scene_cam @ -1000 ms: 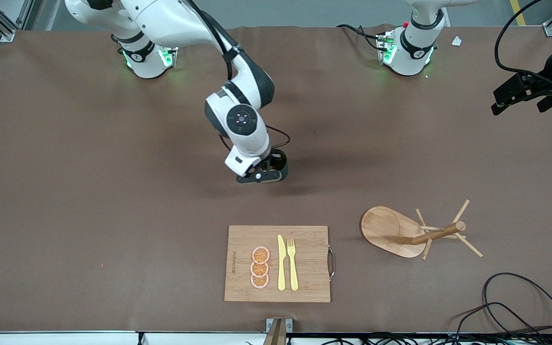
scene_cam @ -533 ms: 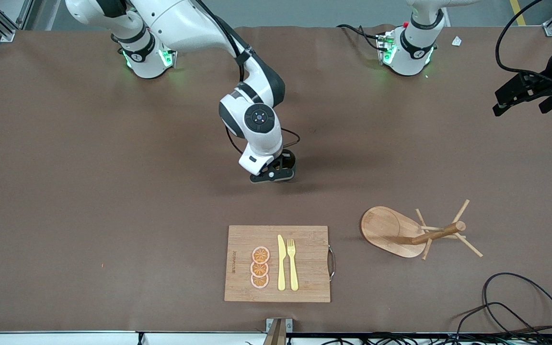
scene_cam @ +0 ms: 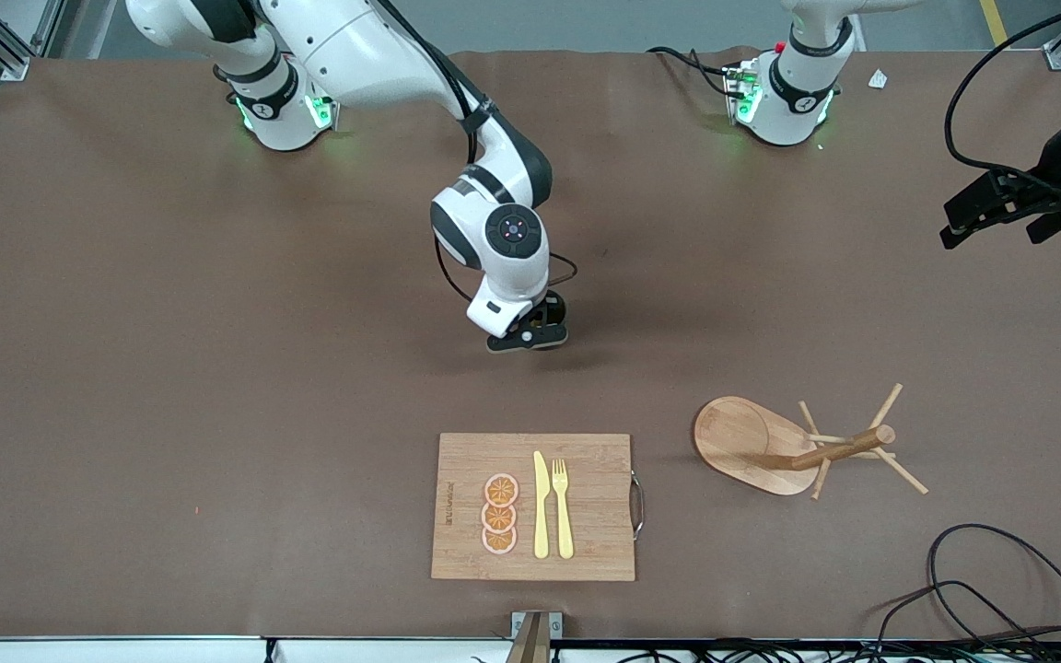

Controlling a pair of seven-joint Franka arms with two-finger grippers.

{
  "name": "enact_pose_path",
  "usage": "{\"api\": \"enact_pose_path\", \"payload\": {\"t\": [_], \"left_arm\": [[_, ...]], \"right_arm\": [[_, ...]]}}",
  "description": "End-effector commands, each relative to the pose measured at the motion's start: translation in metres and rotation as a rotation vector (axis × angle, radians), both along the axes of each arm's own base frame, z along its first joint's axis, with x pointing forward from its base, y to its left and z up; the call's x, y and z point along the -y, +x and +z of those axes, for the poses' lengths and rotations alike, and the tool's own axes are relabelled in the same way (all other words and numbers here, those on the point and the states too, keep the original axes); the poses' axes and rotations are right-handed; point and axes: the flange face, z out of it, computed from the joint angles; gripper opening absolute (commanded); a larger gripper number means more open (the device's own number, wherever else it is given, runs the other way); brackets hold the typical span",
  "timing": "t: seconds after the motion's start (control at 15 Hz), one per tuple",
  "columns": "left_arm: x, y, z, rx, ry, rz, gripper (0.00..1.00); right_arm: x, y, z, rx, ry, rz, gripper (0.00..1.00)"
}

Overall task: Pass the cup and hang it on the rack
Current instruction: 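Lift the teal mug and carry it toward the table center, then set the mug down with the right gripper while the left gripper approaches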

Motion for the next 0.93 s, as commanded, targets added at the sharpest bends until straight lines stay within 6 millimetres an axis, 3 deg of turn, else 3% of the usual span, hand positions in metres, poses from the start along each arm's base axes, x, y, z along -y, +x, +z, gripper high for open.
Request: {"api": "enact_pose_path", "payload": {"t": [0.0,0.33,0.4,0.47,0.73,0.87], "left_arm": [[0.001,0.0,0.003,0.012,-0.006,-0.002,1.0],[0.004,0.0,0.001,0.012,-0.007,-0.003,1.0],[0.005,0.0,0.003,0.016,-0.005,-0.006,1.0],[0.006,0.0,0.004,0.018,-0.007,-0.006,1.0],[0.01,-0.001,0.004,0.019,-0.004,-0.012,1.0],[0.014,-0.001,0.002,0.014,-0.004,-0.018,1.0]], "right_arm": [[-0.002,0.009,0.009,0.022,-0.005,-0.016,1.0],[-0.006,0.018,0.055,-0.021,-0.023,-0.027,1.0],[-0.002,0.022,0.057,-0.022,-0.02,-0.036,1.0],[0.001,0.026,0.072,-0.012,-0.005,-0.046,1.0],[0.045,0.056,0.116,-0.033,0.024,-0.131,1.0],[0.083,0.073,0.149,-0.063,0.035,-0.2,1.0]]}}
